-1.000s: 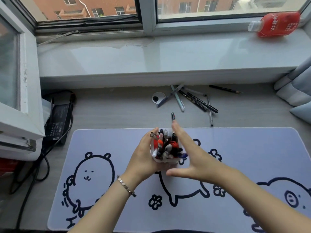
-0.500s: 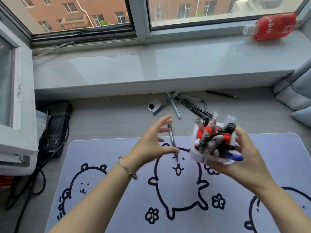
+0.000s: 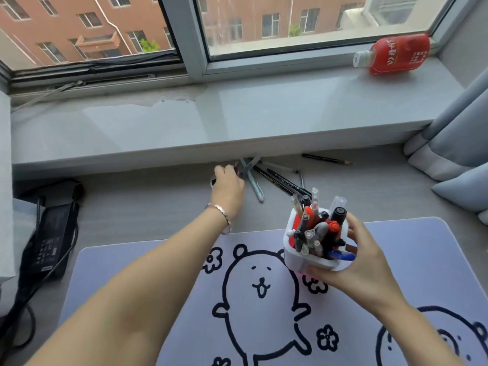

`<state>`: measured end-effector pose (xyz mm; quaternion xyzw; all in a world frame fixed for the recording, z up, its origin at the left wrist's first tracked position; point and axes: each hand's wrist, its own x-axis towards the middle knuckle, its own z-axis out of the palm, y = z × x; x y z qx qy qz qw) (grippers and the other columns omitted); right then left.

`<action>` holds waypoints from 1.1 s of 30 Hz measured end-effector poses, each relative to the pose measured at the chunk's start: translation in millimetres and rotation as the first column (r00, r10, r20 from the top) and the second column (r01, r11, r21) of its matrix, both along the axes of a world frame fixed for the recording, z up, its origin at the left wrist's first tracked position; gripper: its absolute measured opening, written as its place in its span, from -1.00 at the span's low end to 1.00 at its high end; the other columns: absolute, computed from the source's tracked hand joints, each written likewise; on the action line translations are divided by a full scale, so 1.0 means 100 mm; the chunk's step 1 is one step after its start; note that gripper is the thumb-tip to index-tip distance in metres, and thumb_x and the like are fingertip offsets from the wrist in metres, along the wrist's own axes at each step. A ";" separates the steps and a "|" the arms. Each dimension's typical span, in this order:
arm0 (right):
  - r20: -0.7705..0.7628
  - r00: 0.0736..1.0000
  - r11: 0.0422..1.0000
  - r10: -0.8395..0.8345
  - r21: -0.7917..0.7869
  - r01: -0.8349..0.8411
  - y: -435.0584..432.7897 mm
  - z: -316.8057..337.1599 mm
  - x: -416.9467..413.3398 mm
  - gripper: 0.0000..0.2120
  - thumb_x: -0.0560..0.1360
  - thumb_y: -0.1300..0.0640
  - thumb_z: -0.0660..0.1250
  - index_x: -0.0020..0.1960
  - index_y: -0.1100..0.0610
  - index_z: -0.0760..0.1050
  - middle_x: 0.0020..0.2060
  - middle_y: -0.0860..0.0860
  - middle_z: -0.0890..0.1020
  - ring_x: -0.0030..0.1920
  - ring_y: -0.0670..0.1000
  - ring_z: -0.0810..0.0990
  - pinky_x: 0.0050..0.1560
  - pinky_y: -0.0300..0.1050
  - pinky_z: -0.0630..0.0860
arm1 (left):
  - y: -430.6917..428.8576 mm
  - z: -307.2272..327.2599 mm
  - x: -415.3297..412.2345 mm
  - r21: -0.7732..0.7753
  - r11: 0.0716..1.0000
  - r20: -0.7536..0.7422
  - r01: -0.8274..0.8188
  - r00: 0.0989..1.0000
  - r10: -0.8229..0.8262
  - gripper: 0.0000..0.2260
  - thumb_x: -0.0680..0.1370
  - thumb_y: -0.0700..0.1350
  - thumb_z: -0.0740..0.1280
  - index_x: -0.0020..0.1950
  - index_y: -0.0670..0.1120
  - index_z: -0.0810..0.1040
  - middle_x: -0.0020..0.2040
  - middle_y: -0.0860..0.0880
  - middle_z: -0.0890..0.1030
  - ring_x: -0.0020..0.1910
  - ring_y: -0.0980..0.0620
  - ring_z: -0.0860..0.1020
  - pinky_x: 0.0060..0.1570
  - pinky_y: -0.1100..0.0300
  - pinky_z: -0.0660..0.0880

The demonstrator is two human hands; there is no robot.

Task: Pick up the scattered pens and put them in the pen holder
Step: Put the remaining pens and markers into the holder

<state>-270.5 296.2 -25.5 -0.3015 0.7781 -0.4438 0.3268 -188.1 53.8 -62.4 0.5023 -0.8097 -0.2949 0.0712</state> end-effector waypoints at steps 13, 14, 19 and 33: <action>-0.016 1.000 1.000 0.005 0.025 -0.005 -0.21 0.09 0.07 -0.16 0.08 -0.01 0.60 0.08 -0.47 0.14 0.02 -0.50 0.31 -0.02 -0.56 0.31 0.01 -0.26 0.34 | -0.15 0.01 0.05 0.137 0.990 -0.153 -0.038 0.986 0.060 -0.85 0.57 -0.20 0.12 0.12 -0.19 0.36 0.00 -0.21 0.52 -0.18 -0.10 0.49 -0.23 0.09 0.43; -0.012 1.000 1.000 0.011 0.026 -0.011 -0.19 0.08 0.08 -0.16 0.08 0.02 0.60 0.07 -0.48 0.14 0.01 -0.50 0.31 -0.04 -0.58 0.31 -0.02 -0.28 0.34 | -0.05 0.12 0.15 0.219 0.976 -0.281 -0.023 0.956 0.086 -0.88 0.59 -0.21 0.11 0.11 -0.16 0.33 -0.06 -0.18 0.49 -0.25 -0.04 0.47 -0.28 0.17 0.46; -0.014 0.998 0.997 0.068 0.037 -0.067 -0.14 0.06 0.24 -0.12 0.07 0.00 0.60 0.17 -0.40 0.14 0.06 -0.43 0.35 0.01 -0.53 0.33 0.02 -0.28 0.35 | 0.41 0.76 0.78 0.359 0.929 -0.720 0.088 0.660 0.216 -0.76 0.58 -0.33 0.11 -0.01 0.03 0.36 -0.26 -0.04 0.48 -0.39 0.12 0.44 -0.29 0.26 0.51; -0.061 0.987 0.988 0.149 -0.020 -0.151 -0.05 0.08 0.77 -0.10 0.07 0.11 0.63 0.09 -0.45 0.12 0.04 -0.46 0.31 0.04 -0.62 0.26 -0.10 -0.59 0.37 | 1.32 0.93 0.99 0.383 0.923 -0.856 0.047 0.394 0.335 -0.83 0.47 -0.30 0.22 -0.13 -0.03 0.46 -0.19 0.06 0.63 -0.05 0.03 0.60 0.06 0.19 0.52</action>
